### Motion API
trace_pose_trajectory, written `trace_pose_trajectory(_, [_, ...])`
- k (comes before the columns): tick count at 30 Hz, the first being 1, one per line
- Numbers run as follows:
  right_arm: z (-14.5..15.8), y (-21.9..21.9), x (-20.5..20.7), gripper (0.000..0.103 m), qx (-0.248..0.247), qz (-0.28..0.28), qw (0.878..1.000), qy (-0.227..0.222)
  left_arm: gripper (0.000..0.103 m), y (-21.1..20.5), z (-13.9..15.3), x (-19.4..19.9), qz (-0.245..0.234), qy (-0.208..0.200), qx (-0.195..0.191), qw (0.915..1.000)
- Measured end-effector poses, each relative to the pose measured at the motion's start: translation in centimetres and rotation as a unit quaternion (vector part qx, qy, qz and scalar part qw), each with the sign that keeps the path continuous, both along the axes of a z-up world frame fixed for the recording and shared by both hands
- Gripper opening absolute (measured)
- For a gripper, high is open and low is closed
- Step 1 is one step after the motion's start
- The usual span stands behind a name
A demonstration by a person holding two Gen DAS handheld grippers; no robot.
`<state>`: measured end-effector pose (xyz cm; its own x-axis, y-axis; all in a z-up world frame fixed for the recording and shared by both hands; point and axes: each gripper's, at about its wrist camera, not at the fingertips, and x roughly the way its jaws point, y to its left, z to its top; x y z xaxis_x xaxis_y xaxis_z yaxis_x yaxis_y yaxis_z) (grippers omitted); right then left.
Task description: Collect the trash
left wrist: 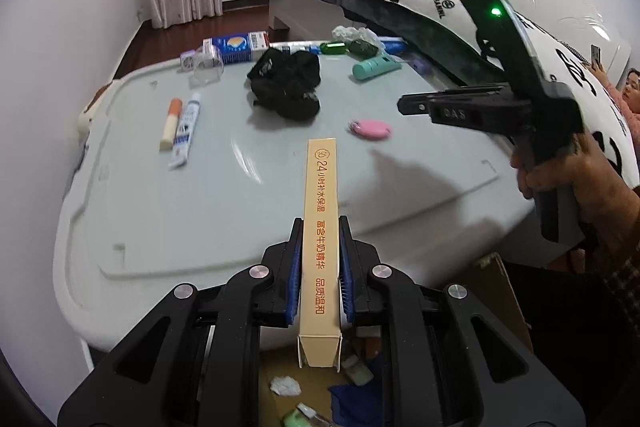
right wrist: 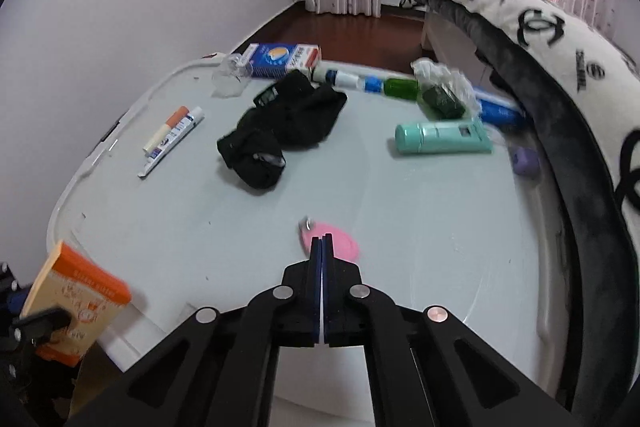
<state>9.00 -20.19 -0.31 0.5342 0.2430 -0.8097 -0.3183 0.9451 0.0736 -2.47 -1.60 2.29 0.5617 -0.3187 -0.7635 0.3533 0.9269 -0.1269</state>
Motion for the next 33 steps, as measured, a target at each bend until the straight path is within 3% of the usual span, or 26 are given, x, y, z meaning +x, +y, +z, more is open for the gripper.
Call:
trace_pose_trajectory(2, [-0.5,0.0,-0.2,0.022,-0.014,0.007,1.0,-0.015,0.016,-0.2,-0.1,-0.7,0.001,0.004,-0.006,1.0])
trace_pose_trajectory(3, [-0.7,0.3,-0.2,0.061,-0.039,0.008,0.999,-0.028,0.016,-0.3,-0.1,-0.9,0.0,0.005,-0.008,1.0])
trace_pose_trajectory(4, [-1.1,0.7,-0.1,0.069,-0.064,0.011,0.997,-0.035,0.016,-0.5,-0.1,-1.1,-0.001,0.003,-0.01,0.9999])
trace_pose_trajectory(6, [-1.9,1.6,0.3,0.068,-0.089,0.032,0.994,-0.053,0.016,-1.0,0.2,-1.3,-0.009,-0.001,-0.014,0.9999])
trace_pose_trajectory(9, [-3.4,2.4,2.2,0.067,-0.094,0.047,0.994,-0.03,0.016,-1.5,0.5,-1.2,-0.015,-0.011,-0.012,0.9998])
trace_pose_trajectory(11, [-5.2,2.7,3.5,0.053,-0.108,0.054,0.993,-0.006,0.016,-1.5,0.4,-1.1,-0.018,-0.011,-0.012,0.9997])
trace_pose_trajectory(13, [-5.3,2.0,4.0,0.04,-0.062,0.047,0.997,0.012,0.016,-1.4,0.2,-1.0,-0.019,-0.01,-0.01,0.9997])
trace_pose_trajectory(17, [-5.1,1.8,4.2,0.039,-0.057,0.038,0.997,0.035,0.016,-1.0,-0.2,-0.7,-0.017,-0.002,-0.014,0.9997])
trace_pose_trajectory(21, [-4.1,2.0,3.2,0.039,-0.055,0.042,0.997,0.025,0.016,-0.7,0.0,-0.6,-0.017,0.001,-0.024,0.9996])
trace_pose_trajectory(28, [0.8,2.9,-1.8,0.039,-0.053,0.067,0.996,-0.019,0.016,-0.3,-0.1,-1.2,-0.015,0.0,-0.012,0.9998])
trace_pose_trajectory(33, [2.7,2.7,-10.7,0.039,-0.036,0.089,0.995,-0.015,0.016,0.3,0.3,-4.1,-0.016,0.002,0.0,0.9999])
